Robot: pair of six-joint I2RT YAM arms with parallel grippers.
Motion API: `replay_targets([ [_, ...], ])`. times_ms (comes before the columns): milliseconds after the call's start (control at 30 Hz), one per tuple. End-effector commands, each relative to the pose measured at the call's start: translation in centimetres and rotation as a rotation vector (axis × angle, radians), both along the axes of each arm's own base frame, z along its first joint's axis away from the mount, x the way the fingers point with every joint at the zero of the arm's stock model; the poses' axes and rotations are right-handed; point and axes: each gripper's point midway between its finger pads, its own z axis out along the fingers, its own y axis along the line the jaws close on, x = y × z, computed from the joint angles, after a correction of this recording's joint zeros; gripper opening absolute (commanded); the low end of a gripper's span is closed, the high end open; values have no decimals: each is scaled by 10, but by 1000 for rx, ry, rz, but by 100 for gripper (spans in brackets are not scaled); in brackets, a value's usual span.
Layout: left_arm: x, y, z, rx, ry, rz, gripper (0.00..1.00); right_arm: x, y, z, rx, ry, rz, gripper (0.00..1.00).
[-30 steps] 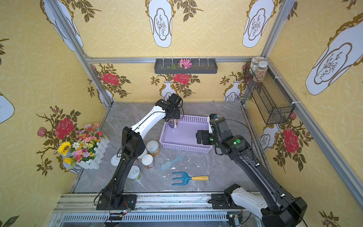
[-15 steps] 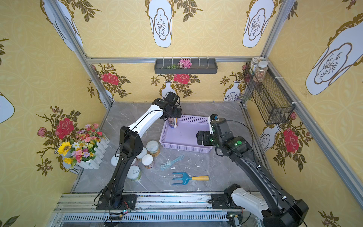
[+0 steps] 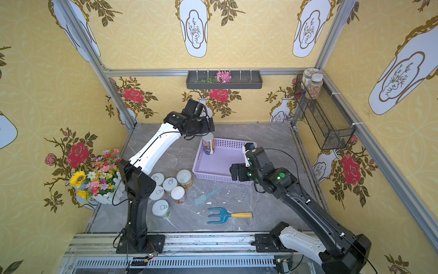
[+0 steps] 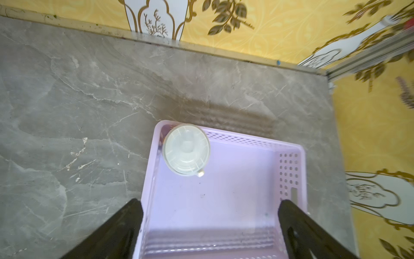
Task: Put the canned food in the basket
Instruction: Place the canned food in the basket, then pick up the canned food from the center of the board.
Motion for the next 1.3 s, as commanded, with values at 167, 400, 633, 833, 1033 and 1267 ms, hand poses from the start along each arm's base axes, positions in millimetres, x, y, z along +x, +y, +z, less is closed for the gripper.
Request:
replay_targets([
  [167, -80, 41, 12, -168, -41, 22, 100, 5, 79, -12, -13, -49, 116, 97],
  [400, -136, 110, -18, -179, 39, 162, 100, 4, 146, -32, -33, -36, 254, 97],
  [633, -174, 174, -49, -315, 120, 325, 100, 6, 197, -55, -73, 1, 364, 97],
  [833, -192, 196, -64, -429, 176, 379, 100, 10, 230, -76, -121, 78, 435, 98],
  [1033, -199, 214, -71, -543, 194, 455, 100, 13, 250, -99, -194, 172, 471, 98],
  [1267, -204, 223, -77, -556, 205, 492, 100, 19, 264, -118, -281, 226, 518, 93],
])
